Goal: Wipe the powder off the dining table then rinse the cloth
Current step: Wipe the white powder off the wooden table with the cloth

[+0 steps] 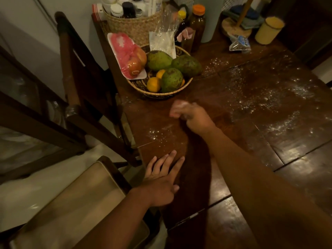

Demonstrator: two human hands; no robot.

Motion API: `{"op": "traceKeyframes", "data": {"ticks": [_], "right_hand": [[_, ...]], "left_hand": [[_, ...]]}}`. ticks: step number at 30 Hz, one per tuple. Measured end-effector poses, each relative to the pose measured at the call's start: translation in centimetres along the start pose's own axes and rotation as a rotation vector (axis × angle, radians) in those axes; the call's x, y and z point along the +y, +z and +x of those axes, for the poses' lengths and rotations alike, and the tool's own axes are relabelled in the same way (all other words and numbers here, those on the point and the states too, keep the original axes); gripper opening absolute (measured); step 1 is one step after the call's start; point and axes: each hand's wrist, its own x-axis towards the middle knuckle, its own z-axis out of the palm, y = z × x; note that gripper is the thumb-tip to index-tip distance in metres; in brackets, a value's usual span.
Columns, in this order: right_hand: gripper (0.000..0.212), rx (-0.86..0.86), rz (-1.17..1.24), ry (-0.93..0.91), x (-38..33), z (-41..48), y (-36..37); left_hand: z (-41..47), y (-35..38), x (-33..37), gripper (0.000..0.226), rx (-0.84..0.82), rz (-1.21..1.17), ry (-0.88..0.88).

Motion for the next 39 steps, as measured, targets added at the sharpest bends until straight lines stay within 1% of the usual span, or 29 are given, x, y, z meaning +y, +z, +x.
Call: {"op": "traceKeyframes", "data": {"ticks": [2,3,4,5,6,8,10,11,12,13,14,17,18,19,20,22,24,26,27,29,30,31,32,33,35,36,38,39], "right_hand": [[0.070,0.233,-0.030,0.220,0.1,0.3,0.0],[0.066,0.301,-0.092,0.268,-0.9,0.5,0.5],[0.064,0.317,-0.132,0.239,-2.2,0.5,1.1],[0.063,0.278,-0.147,0.144,-3.6,0.2,1.7],[0.064,0.198,-0.135,0.011,-4.5,-0.3,2.5],[0.069,-0.036,-0.110,-0.224,-5.0,-1.8,3.6],[0.071,-0.266,-0.078,-0.326,-4.5,-3.2,3.3],[0.070,-0.344,-0.042,-0.332,-4.0,-3.8,2.6],[0.070,-0.380,-0.010,-0.314,-3.4,-4.5,1.8],[0.071,-0.366,0.015,-0.273,-2.5,-5.2,0.9],[0.073,-0.293,0.029,-0.204,-1.6,-5.9,0.2],[0.074,0.104,-0.044,0.081,-0.8,-7.7,0.1],[0.072,0.201,-0.060,0.181,-1.5,-8.3,0.9],[0.069,0.259,-0.049,0.240,-2.6,-8.9,1.8],[0.066,0.287,-0.019,0.249,-3.7,-9.7,2.6],[0.062,0.262,0.031,0.190,-5.3,-11.9,3.7],[0.059,0.141,0.065,0.132,-5.6,-14.6,4.1],[0.052,0.008,0.199,0.106,-5.7,-17.2,3.7],[0.048,-0.013,0.296,0.103,-5.7,-18.4,3.2],[0.041,0.071,0.418,0.158,-5.5,-20.6,2.0],[0.039,0.133,0.405,0.216,-5.3,-21.9,1.6],[0.039,0.179,0.339,0.276,-5.0,-23.3,1.5],[0.040,0.202,0.231,0.325,-4.8,-24.7,1.8],[0.044,0.200,0.103,0.355,-4.7,-25.8,2.4],[0.051,0.162,-0.133,0.383,-4.8,-27.1,4.0],[0.054,0.157,-0.195,0.395,-4.9,-27.2,4.6],[0.056,0.172,-0.233,0.419,-4.9,-26.8,5.0],[0.057,0.175,-0.238,0.431,-4.9,-26.6,4.9]], "left_hand": [[0.0,0.0,-0.1,0.087,0.008,-0.007,0.004],[0.1,0.1,-0.2,0.087,0.014,-0.009,0.003],[0.1,0.1,-0.2,0.087,0.018,-0.009,0.002],[0.1,0.2,-0.2,0.087,0.017,-0.009,0.000],[0.1,0.2,-0.2,0.087,0.014,-0.010,-0.001],[0.1,0.2,-0.2,0.086,0.012,-0.002,0.000],[0.1,0.3,-0.2,0.084,0.025,0.012,0.008],[0.1,0.4,-0.3,0.083,0.033,0.014,0.014],[0.0,0.4,-0.3,0.083,0.037,0.009,0.017],[0.0,0.3,-0.3,0.083,0.036,0.003,0.017],[0.0,0.3,-0.3,0.083,0.035,-0.002,0.016],[0.1,0.3,-0.4,0.084,0.031,-0.008,0.013],[0.2,0.4,-0.5,0.084,0.035,-0.008,0.013],[0.2,0.5,-0.5,0.083,0.043,-0.010,0.015],[0.2,0.5,-0.6,0.083,0.054,-0.015,0.017],[0.1,0.6,-0.6,0.081,0.084,-0.038,0.023],[0.0,0.9,-0.7,0.075,0.119,-0.061,0.037],[-0.2,1.3,-1.1,0.066,0.182,-0.092,0.063],[-0.4,1.4,-1.1,0.063,0.242,-0.142,0.070],[-1.2,1.3,-0.3,0.060,0.402,-0.317,0.042],[-1.6,1.0,0.7,0.055,0.484,-0.407,0.019],[-1.8,0.5,2.1,0.048,0.548,-0.456,0.004],[-1.8,0.0,3.8,0.042,0.577,-0.445,-0.011],[-1.6,-0.3,5.7,0.043,0.572,-0.390,-0.027],[-0.2,0.0,9.0,0.064,0.502,-0.237,-0.129],[0.7,0.3,10.2,0.073,0.461,-0.166,-0.188],[2.8,0.5,11.3,0.081,0.372,-0.072,-0.271],[3.8,0.2,11.3,0.088,0.342,-0.066,-0.300]]}}
